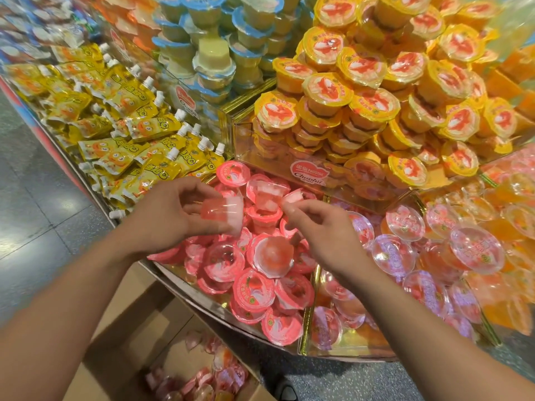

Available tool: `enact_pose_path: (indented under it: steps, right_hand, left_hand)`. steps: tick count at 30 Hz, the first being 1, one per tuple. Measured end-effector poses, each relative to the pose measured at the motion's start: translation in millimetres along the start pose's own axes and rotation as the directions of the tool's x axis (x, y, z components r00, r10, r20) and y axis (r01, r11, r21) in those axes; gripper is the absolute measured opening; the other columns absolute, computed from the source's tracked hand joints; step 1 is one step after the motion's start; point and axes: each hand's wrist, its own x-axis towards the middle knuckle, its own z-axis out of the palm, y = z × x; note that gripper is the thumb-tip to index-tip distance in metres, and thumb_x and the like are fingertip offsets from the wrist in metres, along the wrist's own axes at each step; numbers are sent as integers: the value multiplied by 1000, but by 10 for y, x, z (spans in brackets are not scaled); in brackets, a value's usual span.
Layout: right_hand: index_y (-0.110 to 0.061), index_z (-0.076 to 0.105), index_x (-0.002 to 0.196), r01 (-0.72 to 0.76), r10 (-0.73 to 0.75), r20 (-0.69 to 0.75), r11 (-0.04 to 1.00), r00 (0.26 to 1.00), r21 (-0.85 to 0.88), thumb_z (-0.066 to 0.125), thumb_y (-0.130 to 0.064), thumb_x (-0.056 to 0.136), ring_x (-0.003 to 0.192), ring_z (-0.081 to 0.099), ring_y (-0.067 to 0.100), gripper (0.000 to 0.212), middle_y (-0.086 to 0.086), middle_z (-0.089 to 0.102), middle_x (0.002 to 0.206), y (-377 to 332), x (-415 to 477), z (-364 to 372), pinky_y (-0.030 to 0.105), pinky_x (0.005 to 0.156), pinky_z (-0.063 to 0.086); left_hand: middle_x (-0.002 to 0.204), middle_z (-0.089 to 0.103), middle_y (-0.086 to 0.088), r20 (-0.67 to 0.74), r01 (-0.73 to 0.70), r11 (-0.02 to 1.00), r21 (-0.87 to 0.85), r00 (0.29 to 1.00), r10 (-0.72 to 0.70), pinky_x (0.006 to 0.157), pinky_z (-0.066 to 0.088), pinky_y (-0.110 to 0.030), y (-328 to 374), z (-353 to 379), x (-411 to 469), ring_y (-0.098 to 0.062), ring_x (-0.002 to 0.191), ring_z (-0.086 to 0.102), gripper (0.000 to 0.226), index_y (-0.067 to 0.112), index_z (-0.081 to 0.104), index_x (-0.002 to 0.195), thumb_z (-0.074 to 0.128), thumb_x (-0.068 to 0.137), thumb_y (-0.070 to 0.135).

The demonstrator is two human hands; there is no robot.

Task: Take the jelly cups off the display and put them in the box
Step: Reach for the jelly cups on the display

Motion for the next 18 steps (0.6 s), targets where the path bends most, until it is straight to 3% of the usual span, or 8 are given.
enact_pose_path:
  steps: [3,6,10,12,15,18]
  right_hand:
    - [-12,72,106,-229,190,162,936,968,269,64,-46,92,63,65,18,37,9,71,89,-132,84,110,20,40,30]
    - [-21,72,115,-340,207,365,873,908,350,59,-56,87,66,59,22,46,10,70,94,-199,166,204,19,37,26]
    - [-16,72,113,-324,172,425,891,889,318,61,-67,80,84,53,28,61,12,65,104,-235,256,258,27,48,26]
    - [-11,72,100,-287,140,432,911,891,296,62,-62,83,75,52,18,55,7,61,98,-254,288,257,24,46,25]
    - [-15,67,76,-243,74,502,928,862,282,57,-49,93,64,44,9,38,0,55,79,-280,316,243,22,43,20]
    - [-15,65,86,-326,155,507,906,848,268,67,-39,84,56,50,10,25,3,61,74,-234,384,291,19,41,26]
  left_hand:
    - [95,78,-4,-28,-11,962,-275,1000,4,74,59,-22,-26,168,-7,-15,86,75,53,8,68,102,89,53,15]
    - [95,77,-8,-28,-17,905,-425,1000,5,71,58,-21,-26,326,-1,-17,83,75,51,3,66,103,84,55,6]
    - [98,77,-3,-58,-96,930,-355,995,80,79,59,-25,-40,393,40,-17,91,75,52,8,68,104,88,56,12]
    - [100,77,3,-71,-135,941,-312,990,118,81,57,-22,-44,366,36,-11,93,74,50,13,70,103,89,57,16]
    - [100,76,12,-67,-176,964,-200,984,165,86,55,-21,-74,316,42,-5,97,71,48,23,72,98,90,54,28]
    - [103,73,21,-84,-212,977,-22,974,209,88,47,-13,-189,228,58,4,102,65,52,31,75,99,89,51,44]
